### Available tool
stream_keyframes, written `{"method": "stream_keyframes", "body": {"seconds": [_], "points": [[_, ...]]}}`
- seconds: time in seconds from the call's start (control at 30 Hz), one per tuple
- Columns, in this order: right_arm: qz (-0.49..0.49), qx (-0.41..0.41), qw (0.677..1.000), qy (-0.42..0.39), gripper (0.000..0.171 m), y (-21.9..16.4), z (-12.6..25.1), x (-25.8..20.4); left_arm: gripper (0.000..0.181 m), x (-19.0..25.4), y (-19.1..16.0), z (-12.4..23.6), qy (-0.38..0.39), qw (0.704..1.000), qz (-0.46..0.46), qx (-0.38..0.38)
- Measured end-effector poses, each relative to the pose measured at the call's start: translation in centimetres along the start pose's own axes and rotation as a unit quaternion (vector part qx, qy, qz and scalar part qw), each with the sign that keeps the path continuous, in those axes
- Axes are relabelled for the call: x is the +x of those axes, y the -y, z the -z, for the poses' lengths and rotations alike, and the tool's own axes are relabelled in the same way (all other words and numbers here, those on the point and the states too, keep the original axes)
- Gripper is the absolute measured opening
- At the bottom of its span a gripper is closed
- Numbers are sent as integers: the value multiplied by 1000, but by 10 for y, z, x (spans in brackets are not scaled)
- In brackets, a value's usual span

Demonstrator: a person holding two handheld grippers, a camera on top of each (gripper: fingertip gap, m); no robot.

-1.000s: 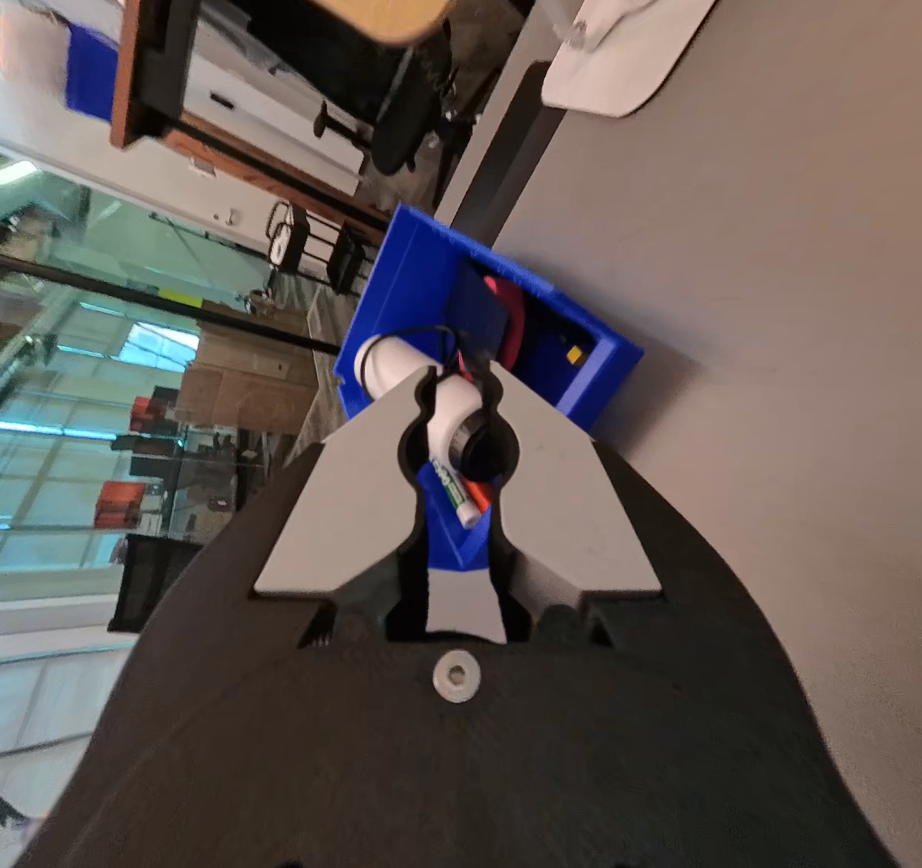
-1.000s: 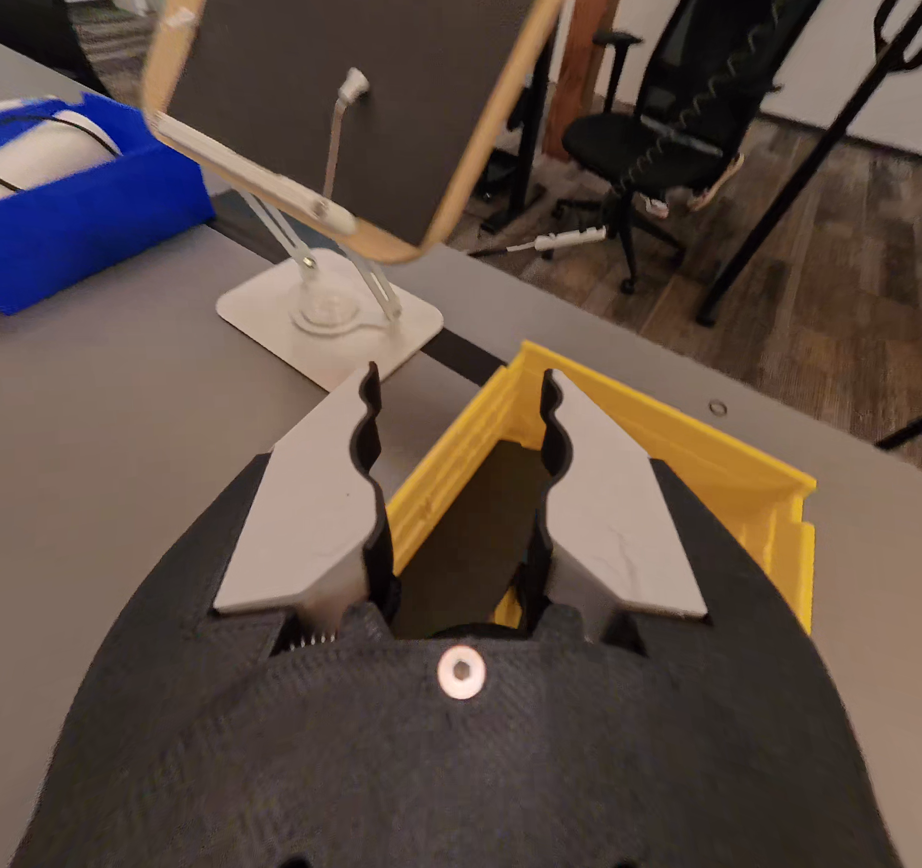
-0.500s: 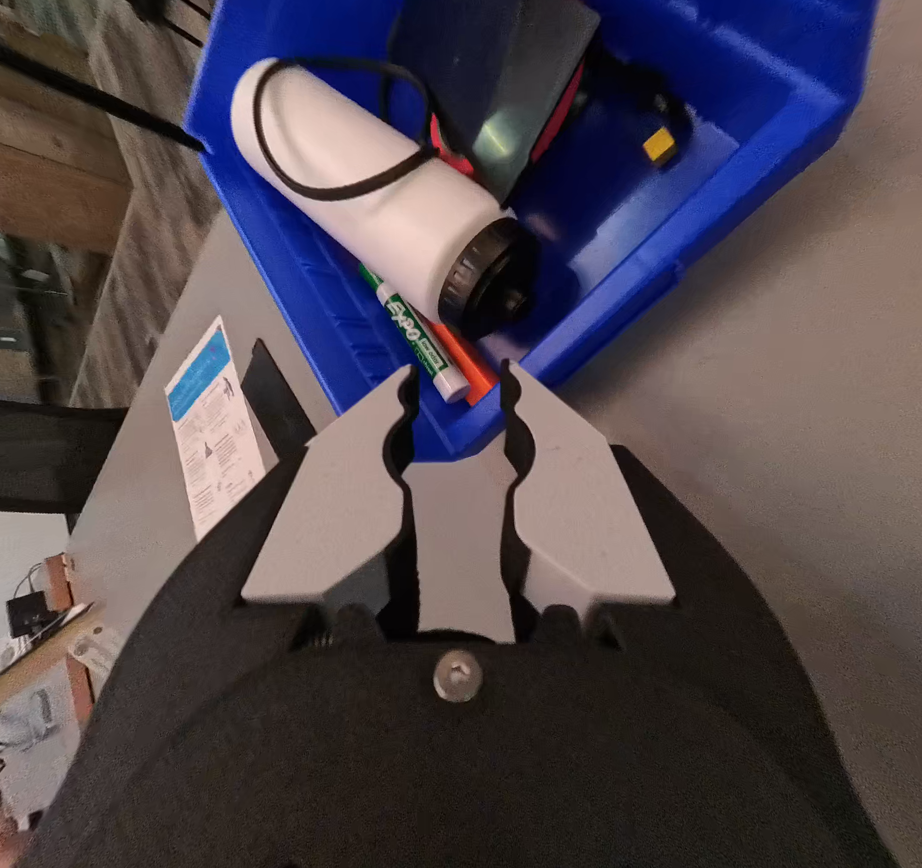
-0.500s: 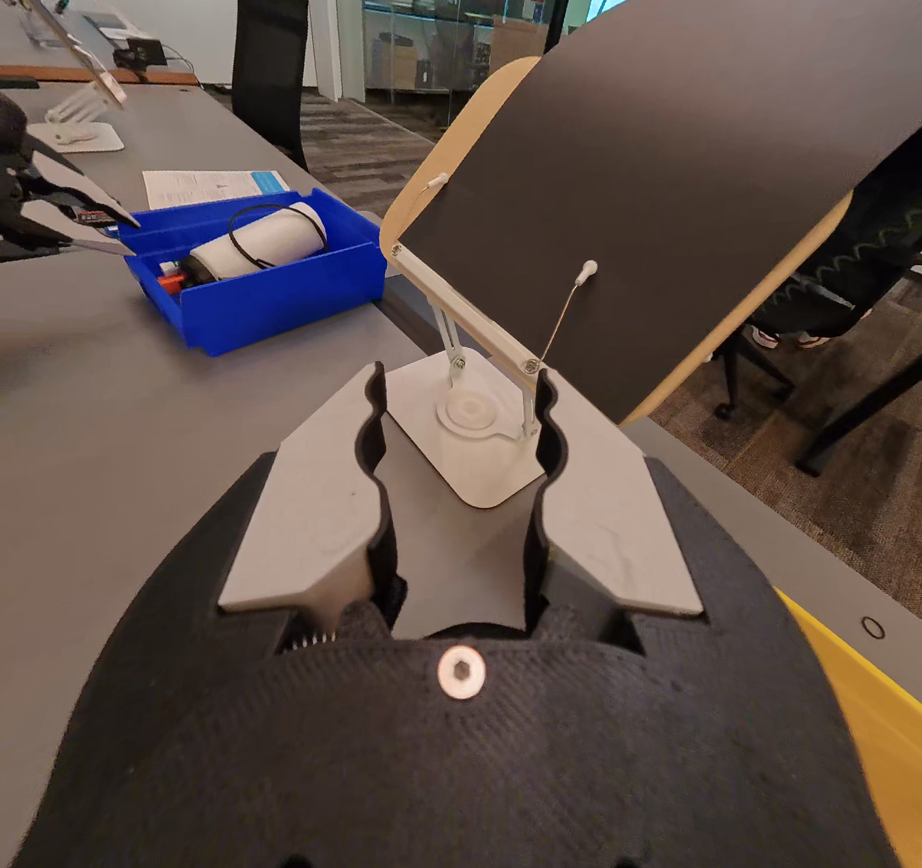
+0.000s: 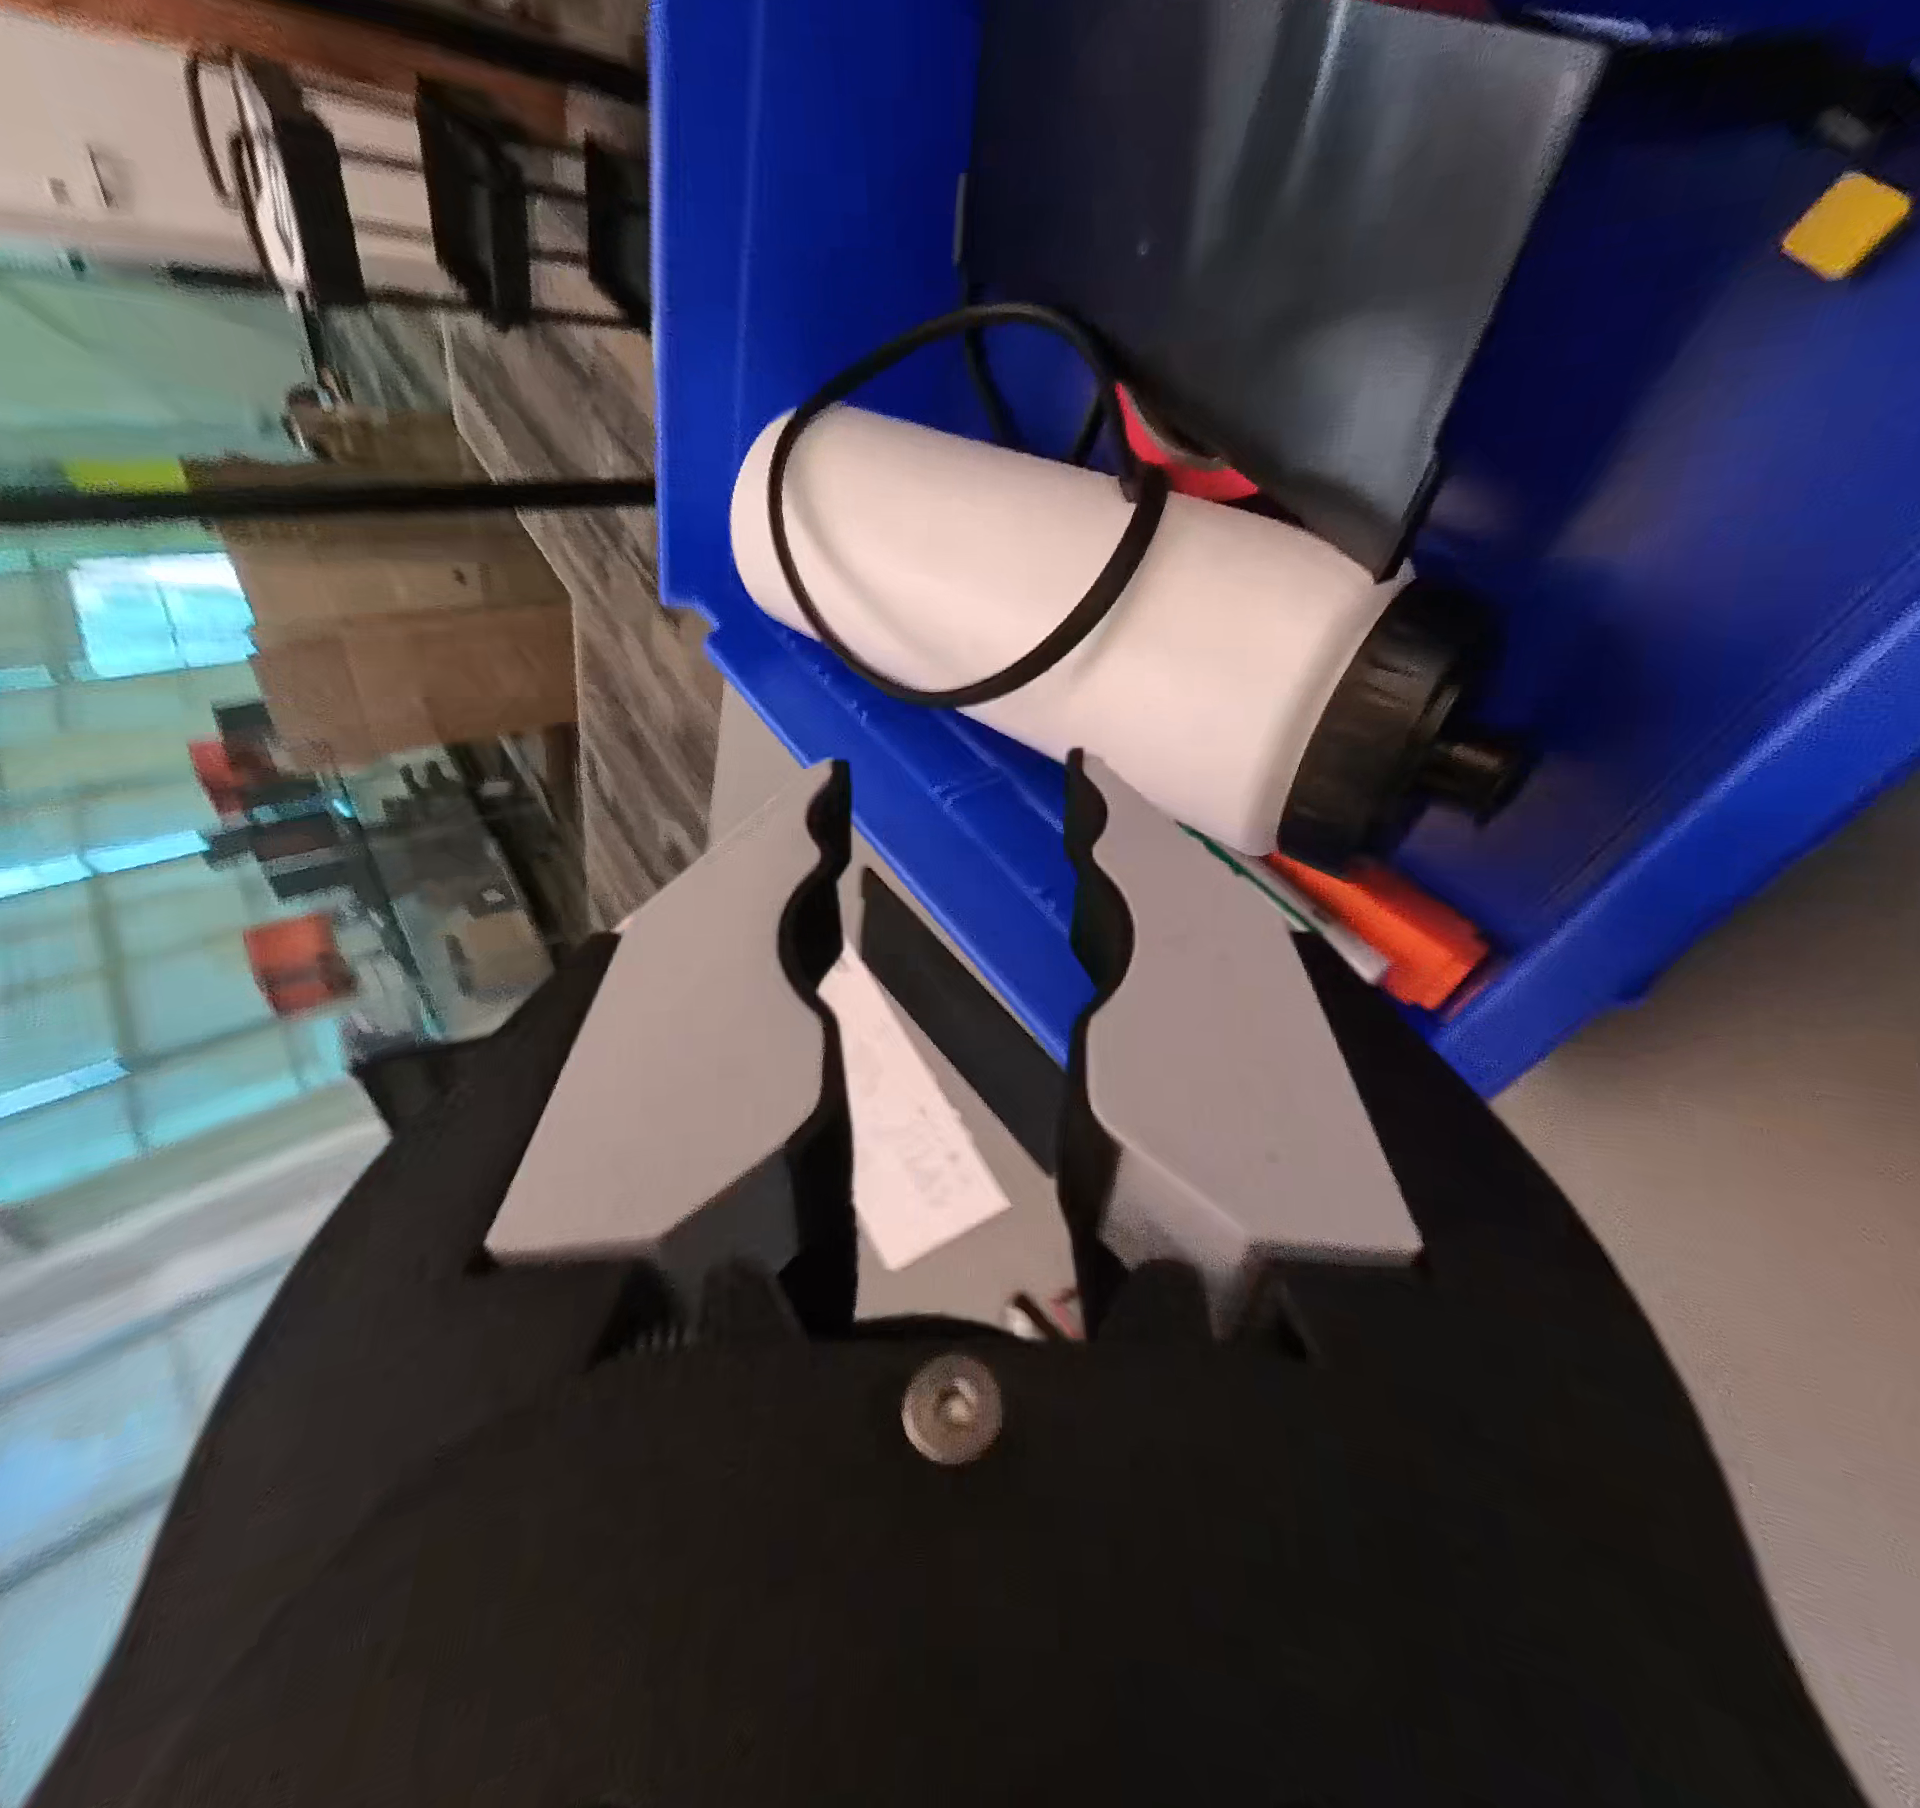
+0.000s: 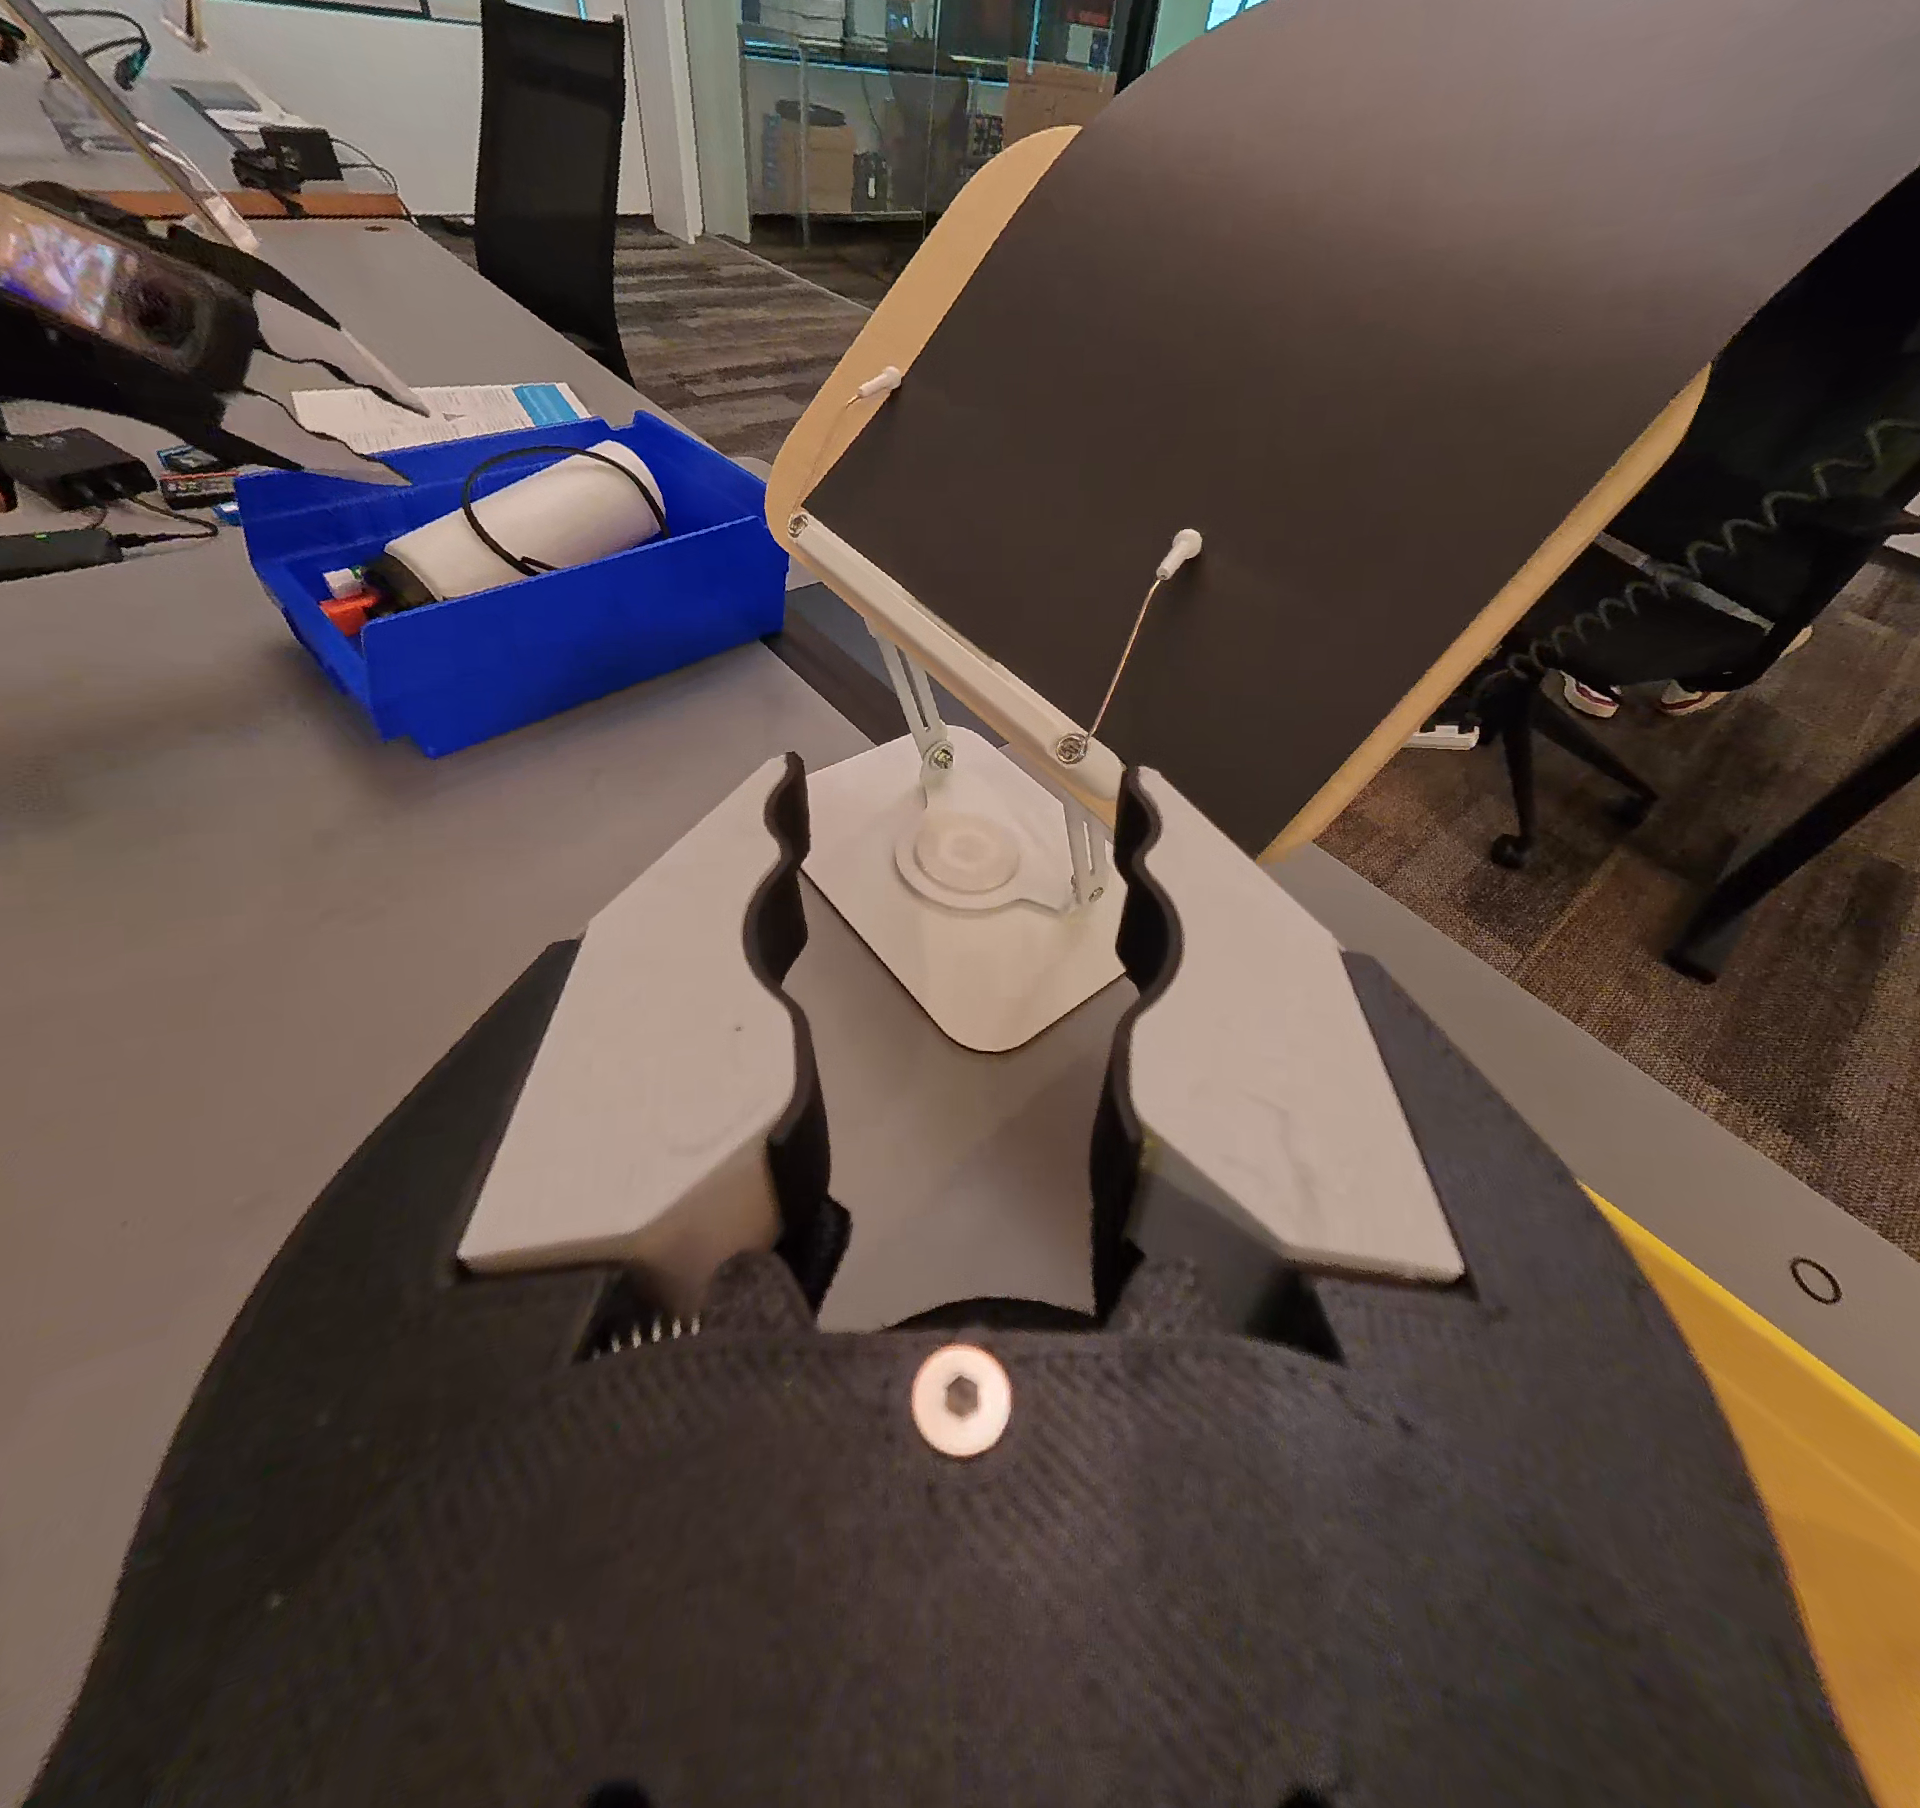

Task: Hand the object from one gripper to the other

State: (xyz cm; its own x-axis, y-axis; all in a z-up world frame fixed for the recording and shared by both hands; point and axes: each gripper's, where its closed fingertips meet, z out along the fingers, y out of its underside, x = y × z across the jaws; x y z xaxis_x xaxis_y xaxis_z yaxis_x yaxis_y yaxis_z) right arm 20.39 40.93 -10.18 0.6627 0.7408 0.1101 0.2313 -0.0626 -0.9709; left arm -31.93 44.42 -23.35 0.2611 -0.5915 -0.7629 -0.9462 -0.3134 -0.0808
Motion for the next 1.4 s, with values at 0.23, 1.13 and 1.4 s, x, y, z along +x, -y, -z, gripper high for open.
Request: {"method": "stream_keyframes", "body": {"seconds": [0.23, 1.13, 1.4], "points": [[1, -6, 1000, 1, 57, -5, -3, 1, 38, -11, -1, -19, 25, 988, -153, -22], [-6, -69, 997, 34, 58, -48, -48, -12, 47, 51, 59, -21, -51, 988, 111, 96], [-4, -79, 996, 48, 58, -53, -57, -22, 16, 108, 68, -7, -202, 967, 83, 128]]}}
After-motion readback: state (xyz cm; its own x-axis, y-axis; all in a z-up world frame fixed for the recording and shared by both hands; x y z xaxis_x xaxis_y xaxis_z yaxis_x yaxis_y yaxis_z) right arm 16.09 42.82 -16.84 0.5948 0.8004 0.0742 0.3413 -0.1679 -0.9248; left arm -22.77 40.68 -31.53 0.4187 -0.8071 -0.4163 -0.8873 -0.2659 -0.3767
